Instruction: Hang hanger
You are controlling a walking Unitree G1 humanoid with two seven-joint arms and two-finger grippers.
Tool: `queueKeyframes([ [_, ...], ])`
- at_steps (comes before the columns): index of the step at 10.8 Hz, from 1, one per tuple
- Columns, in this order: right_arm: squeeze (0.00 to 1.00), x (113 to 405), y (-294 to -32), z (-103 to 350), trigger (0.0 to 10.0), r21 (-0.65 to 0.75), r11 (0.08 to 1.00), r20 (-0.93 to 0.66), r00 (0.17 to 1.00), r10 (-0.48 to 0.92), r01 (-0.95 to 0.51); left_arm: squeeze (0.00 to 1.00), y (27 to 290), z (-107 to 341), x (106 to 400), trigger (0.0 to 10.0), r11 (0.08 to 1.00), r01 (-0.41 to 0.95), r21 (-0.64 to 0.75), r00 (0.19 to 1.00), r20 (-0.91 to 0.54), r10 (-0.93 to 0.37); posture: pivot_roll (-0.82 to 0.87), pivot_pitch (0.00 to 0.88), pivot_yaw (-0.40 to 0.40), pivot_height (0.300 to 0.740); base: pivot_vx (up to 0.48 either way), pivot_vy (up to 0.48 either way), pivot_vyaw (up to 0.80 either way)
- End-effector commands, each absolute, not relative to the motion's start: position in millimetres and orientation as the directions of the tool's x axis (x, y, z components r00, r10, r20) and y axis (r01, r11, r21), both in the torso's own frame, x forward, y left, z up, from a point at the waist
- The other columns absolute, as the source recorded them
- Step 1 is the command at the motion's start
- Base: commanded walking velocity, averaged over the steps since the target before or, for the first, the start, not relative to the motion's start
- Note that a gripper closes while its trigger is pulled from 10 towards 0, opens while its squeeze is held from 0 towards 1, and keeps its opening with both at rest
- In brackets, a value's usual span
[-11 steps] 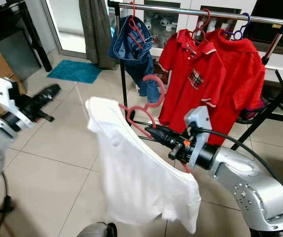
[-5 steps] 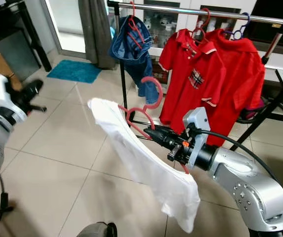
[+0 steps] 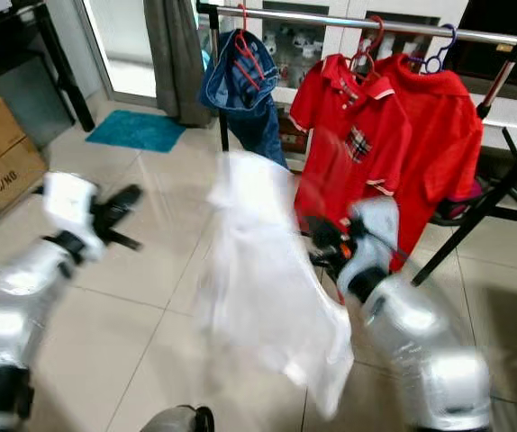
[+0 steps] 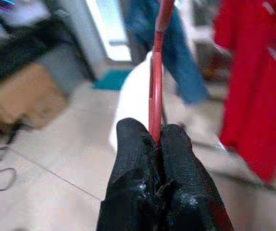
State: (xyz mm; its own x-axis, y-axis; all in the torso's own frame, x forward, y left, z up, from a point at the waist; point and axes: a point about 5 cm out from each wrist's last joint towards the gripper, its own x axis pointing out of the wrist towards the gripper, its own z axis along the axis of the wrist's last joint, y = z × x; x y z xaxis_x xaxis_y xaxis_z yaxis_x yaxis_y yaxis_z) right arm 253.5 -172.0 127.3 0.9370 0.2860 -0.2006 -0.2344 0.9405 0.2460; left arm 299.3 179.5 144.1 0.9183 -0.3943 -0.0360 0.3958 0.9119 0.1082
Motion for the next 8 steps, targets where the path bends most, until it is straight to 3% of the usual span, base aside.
queueKeyframes([
  [1, 0.00, 254.7, -176.2, 126.9, 10.0, 0.224, 0.964, -0.203, 0.961, 0.188, -0.141, 0.00, 174.2, 143.1, 296.1, 10.0, 0.917, 0.389, 0.093, 0.921, -0.054, -0.385, 0.02, 0.019, 0.076, 0.740, 0.000, 0.000, 0.00],
  [2, 0.00, 257.2, -163.2, 120.8, 10.0, 0.115, 0.985, -0.219, 0.964, 0.152, -0.129, 0.00, 152.1, 142.4, 294.3, 10.0, 0.904, 0.418, 0.090, 0.908, -0.048, -0.415, 0.02, 0.020, 0.062, 0.740, 0.000, 0.000, 0.00],
  [4, 0.00, 261.7, -152.6, 125.9, 10.0, 0.143, 0.975, -0.190, 0.962, 0.197, -0.171, 0.00, 127.6, 143.9, 283.8, 10.0, 0.821, 0.566, 0.073, 0.824, -0.040, -0.565, 0.02, 0.014, 0.065, 0.740, 0.000, 0.000, 0.00],
  [5, 0.00, 266.8, -154.5, 126.2, 10.0, 0.129, 0.979, -0.191, 0.965, 0.178, -0.155, 1.00, 124.8, 143.4, 279.6, 10.0, 0.799, 0.601, 0.009, 0.799, -0.036, -0.601, 0.02, 0.003, 0.068, 0.740, 0.000, 0.000, 0.00],
  [8, 0.00, 271.6, -143.6, 145.0, 10.0, 0.084, 0.955, -0.150, 0.944, 0.293, -0.283, 1.00, 114.0, 143.8, 270.3, 10.0, 0.592, 0.806, 0.022, 0.592, -0.069, -0.803, 0.01, 0.000, 0.067, 0.740, 0.000, 0.000, 0.00],
])
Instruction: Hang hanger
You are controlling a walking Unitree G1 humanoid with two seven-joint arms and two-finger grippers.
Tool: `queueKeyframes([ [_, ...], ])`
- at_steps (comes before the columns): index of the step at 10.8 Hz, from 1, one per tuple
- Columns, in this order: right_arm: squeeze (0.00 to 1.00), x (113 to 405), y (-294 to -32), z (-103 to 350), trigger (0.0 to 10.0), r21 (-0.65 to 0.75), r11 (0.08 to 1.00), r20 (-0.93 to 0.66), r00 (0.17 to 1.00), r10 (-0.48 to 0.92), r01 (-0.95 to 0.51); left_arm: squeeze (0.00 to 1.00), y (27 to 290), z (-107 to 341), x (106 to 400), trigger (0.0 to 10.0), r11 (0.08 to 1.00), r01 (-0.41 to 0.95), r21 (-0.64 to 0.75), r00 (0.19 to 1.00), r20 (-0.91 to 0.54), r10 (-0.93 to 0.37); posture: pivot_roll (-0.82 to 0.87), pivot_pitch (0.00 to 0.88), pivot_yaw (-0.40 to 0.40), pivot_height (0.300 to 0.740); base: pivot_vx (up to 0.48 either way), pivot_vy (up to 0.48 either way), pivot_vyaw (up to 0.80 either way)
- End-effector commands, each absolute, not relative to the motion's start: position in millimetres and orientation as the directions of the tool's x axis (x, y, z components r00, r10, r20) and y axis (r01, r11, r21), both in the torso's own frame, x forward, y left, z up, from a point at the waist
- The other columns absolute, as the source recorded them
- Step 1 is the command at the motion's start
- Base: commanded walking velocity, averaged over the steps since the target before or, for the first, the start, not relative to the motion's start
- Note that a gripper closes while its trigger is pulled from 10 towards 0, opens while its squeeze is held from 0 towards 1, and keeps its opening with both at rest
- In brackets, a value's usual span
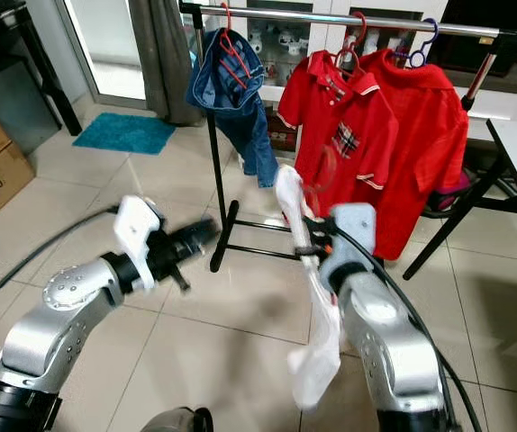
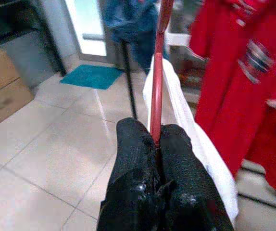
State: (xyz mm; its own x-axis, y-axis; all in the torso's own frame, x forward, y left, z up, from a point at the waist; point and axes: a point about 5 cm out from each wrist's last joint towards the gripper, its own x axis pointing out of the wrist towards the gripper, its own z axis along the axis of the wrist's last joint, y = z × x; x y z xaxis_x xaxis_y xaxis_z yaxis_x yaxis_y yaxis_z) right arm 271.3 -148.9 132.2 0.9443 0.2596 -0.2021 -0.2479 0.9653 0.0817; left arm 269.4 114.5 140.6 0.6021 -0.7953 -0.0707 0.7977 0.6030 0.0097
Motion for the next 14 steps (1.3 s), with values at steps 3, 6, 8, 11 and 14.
queueKeyframes([
  [3, 0.00, 271.0, -141.6, 152.3, 10.0, 0.064, 0.928, -0.141, 0.917, 0.373, -0.367, 1.00, 120.0, 146.4, 273.8, 10.0, 0.592, 0.805, 0.039, 0.593, -0.072, -0.802, 0.01, 0.000, 0.067, 0.740, 0.000, 0.000, 0.00],
  [6, 0.00, 262.6, -143.5, 152.2, 10.0, 0.014, 0.885, -0.140, 0.875, 0.463, -0.466, 0.95, 145.1, 170.5, 289.6, 10.0, 0.687, 0.726, 0.032, 0.686, 0.038, -0.727, 0.02, 0.000, 0.056, 0.740, 0.000, 0.000, 0.00],
  [8, 0.00, 258.4, -141.3, 166.0, 10.0, -0.096, 0.749, -0.165, 0.753, 0.637, -0.655, 1.00, 161.0, 208.4, 299.0, 10.0, 0.491, 0.861, 0.131, 0.494, 0.012, -0.869, 0.03, 0.000, 0.060, 0.740, 0.000, 0.000, 0.00],
  [11, 0.00, 249.2, -137.4, 182.0, 10.0, -0.138, 0.592, -0.182, 0.608, 0.773, -0.794, 1.00, 177.9, 225.5, 309.2, 10.0, 0.245, 0.958, 0.152, 0.272, -0.196, -0.942, 0.04, 0.000, 0.069, 0.740, 0.000, 0.000, 0.00],
  [14, 0.00, 235.5, -129.2, 187.2, 10.0, -0.117, 0.482, -0.185, 0.495, 0.849, -0.869, 0.00, 173.9, 221.3, 314.0, 10.0, 0.054, 0.985, 0.165, 0.106, -0.326, -0.940, 0.04, 0.000, 0.069, 0.740, 0.000, 0.000, 0.00],
])
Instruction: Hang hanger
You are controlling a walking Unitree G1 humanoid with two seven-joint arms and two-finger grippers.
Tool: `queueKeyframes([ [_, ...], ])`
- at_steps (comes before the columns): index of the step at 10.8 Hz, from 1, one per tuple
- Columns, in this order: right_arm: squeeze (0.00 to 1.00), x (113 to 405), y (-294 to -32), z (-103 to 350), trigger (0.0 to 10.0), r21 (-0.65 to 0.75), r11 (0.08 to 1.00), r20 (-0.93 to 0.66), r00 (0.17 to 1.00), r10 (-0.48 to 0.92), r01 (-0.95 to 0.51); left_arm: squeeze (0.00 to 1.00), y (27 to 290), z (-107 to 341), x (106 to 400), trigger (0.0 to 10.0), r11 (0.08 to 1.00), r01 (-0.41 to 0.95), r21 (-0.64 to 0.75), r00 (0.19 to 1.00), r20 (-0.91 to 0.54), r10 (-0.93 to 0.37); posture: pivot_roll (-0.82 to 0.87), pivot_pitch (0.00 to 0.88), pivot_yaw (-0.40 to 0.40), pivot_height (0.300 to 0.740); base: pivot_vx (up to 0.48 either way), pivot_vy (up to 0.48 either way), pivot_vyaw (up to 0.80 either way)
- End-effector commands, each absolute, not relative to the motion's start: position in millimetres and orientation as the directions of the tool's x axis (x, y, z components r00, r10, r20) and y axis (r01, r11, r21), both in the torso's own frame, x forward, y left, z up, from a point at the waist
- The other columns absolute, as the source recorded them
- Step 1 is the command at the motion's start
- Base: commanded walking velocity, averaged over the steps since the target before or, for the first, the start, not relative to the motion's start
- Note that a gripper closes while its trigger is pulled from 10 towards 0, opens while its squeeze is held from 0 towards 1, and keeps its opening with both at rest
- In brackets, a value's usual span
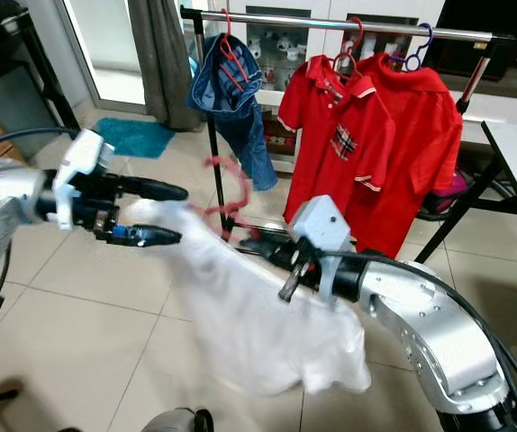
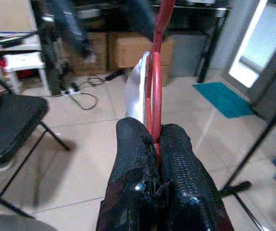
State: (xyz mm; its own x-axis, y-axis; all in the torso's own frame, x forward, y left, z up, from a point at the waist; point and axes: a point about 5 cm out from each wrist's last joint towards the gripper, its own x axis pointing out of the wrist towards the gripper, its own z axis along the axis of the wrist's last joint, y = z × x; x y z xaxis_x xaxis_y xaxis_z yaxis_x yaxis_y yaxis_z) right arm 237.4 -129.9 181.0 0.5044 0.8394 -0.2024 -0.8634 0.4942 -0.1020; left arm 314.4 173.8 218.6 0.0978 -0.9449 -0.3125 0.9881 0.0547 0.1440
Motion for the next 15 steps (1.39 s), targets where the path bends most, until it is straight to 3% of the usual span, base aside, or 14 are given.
queueKeyframes([
  [1, 0.00, 232.4, -126.2, 187.1, 10.0, -0.118, 0.456, -0.195, 0.471, 0.860, -0.882, 0.00, 169.0, 220.9, 315.8, 10.0, -0.001, 0.987, 0.163, 0.056, -0.347, -0.936, 0.04, 0.000, 0.067, 0.740, 0.000, 0.000, 0.00],
  [4, 0.00, 225.7, -122.6, 186.2, 10.0, -0.107, 0.385, -0.230, 0.399, 0.887, -0.917, 0.00, 155.0, 216.7, 323.9, 10.0, -0.094, 0.978, 0.185, -0.012, -0.403, -0.915, 0.04, 0.000, 0.063, 0.740, 0.000, 0.000, 0.00],
  [5, 0.00, 225.1, -121.9, 186.3, 10.0, -0.104, 0.380, -0.231, 0.394, 0.890, -0.919, 0.00, 151.8, 214.1, 321.0, 8.8, -0.137, 0.977, 0.162, -0.059, -0.413, -0.909, 0.03, 0.000, 0.061, 0.740, 0.000, 0.000, 0.00],
  [6, 0.00, 225.0, -121.7, 186.6, 10.0, -0.104, 0.378, -0.231, 0.392, 0.890, -0.920, 0.00, 150.0, 212.4, 320.0, 0.0, -0.160, 0.976, 0.150, -0.085, -0.413, -0.907, 0.03, 0.000, 0.061, 0.740, 0.000, 0.000, 0.00],
  [8, 0.00, 224.8, -120.6, 187.0, 10.0, -0.097, 0.369, -0.229, 0.381, 0.896, -0.925, 0.00, 145.1, 205.9, 317.5, 0.0, -0.217, 0.968, 0.122, -0.143, -0.440, -0.886, 0.04, 0.000, 0.060, 0.740, 0.000, 0.000, 0.00],
  [10, 0.00, 225.7, -120.5, 187.8, 10.0, -0.093, 0.375, -0.228, 0.387, 0.894, -0.922, 0.00, 140.5, 205.1, 321.1, 0.0, -0.208, 0.960, 0.187, -0.110, -0.432, -0.895, 0.03, 0.000, 0.061, 0.740, 0.000, 0.000, 0.00],
  [15, 0.00, 226.1, -121.0, 188.4, 10.0, -0.090, 0.380, -0.230, 0.391, 0.891, -0.920, 0.00, 144.2, 197.7, 327.2, 0.0, -0.186, 0.962, 0.200, -0.063, -0.503, -0.862, 0.04, 0.000, 0.064, 0.740, 0.000, 0.000, 0.00],
])
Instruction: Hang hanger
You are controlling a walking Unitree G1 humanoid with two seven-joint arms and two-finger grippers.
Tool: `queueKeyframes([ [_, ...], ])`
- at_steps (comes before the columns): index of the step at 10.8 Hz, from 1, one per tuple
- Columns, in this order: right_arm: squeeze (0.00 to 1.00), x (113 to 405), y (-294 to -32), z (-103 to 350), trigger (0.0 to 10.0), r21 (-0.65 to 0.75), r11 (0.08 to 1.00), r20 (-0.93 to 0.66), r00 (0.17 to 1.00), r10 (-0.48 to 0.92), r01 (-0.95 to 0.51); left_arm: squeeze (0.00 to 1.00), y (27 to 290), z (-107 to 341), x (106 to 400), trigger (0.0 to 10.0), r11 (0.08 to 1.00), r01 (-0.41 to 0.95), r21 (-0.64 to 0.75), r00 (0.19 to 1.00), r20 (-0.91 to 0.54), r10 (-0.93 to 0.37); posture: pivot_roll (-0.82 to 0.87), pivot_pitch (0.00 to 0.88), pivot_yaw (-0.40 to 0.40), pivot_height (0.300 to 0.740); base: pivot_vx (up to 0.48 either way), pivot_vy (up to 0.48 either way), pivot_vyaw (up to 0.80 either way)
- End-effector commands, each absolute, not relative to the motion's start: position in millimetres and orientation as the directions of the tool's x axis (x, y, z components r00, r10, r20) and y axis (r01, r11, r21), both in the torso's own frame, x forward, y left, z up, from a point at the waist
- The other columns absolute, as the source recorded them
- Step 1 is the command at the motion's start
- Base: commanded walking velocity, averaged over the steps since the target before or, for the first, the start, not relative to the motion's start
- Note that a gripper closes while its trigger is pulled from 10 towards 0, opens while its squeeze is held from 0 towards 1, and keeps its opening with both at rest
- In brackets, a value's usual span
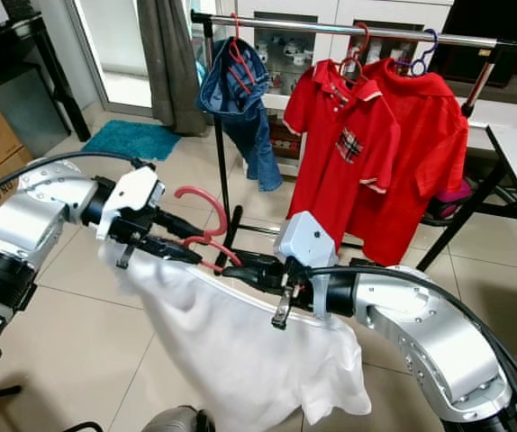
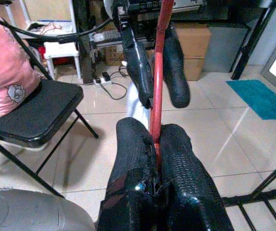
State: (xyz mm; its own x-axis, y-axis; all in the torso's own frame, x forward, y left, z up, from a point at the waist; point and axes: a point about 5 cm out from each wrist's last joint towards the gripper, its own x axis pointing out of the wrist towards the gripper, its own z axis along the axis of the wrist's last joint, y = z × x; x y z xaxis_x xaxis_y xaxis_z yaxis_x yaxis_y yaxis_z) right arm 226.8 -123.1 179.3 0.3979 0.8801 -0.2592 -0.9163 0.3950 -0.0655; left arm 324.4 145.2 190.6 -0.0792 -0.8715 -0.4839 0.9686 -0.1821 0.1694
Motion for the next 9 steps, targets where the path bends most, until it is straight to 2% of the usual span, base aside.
queueKeyframes([
  [1, 0.00, 226.4, -121.1, 189.3, 10.0, -0.090, 0.382, -0.227, 0.392, 0.891, -0.920, 0.00, 143.6, 195.9, 327.8, 0.0, -0.181, 0.964, 0.197, -0.060, -0.499, -0.864, 0.04, 0.000, 0.064, 0.740, 0.000, 0.000, 0.00],
  [6, 0.00, 226.9, -122.0, 191.7, 10.0, -0.072, 0.391, -0.214, 0.397, 0.892, -0.917, 0.00, 139.3, 196.3, 330.0, 0.0, -0.165, 0.964, 0.208, -0.049, -0.473, -0.879, 0.03, 0.000, 0.066, 0.740, 0.000, 0.000, 0.00],
  [7, 1.00, 226.5, -122.5, 191.9, 10.0, -0.057, 0.394, -0.209, 0.397, 0.894, -0.917, 0.00, 140.4, 196.7, 330.0, 0.0, -0.157, 0.966, 0.204, -0.045, -0.466, -0.884, 0.03, 0.000, 0.066, 0.740, 0.000, 0.000, 0.00],
  [9, 1.00, 229.7, -131.2, 194.1, 10.0, -0.053, 0.454, -0.183, 0.456, 0.871, -0.889, 0.00, 150.8, 194.8, 330.9, 0.0, -0.086, 0.977, 0.193, 0.009, -0.444, -0.896, 0.03, 0.000, 0.068, 0.740, 0.000, 0.000, 0.00],
])
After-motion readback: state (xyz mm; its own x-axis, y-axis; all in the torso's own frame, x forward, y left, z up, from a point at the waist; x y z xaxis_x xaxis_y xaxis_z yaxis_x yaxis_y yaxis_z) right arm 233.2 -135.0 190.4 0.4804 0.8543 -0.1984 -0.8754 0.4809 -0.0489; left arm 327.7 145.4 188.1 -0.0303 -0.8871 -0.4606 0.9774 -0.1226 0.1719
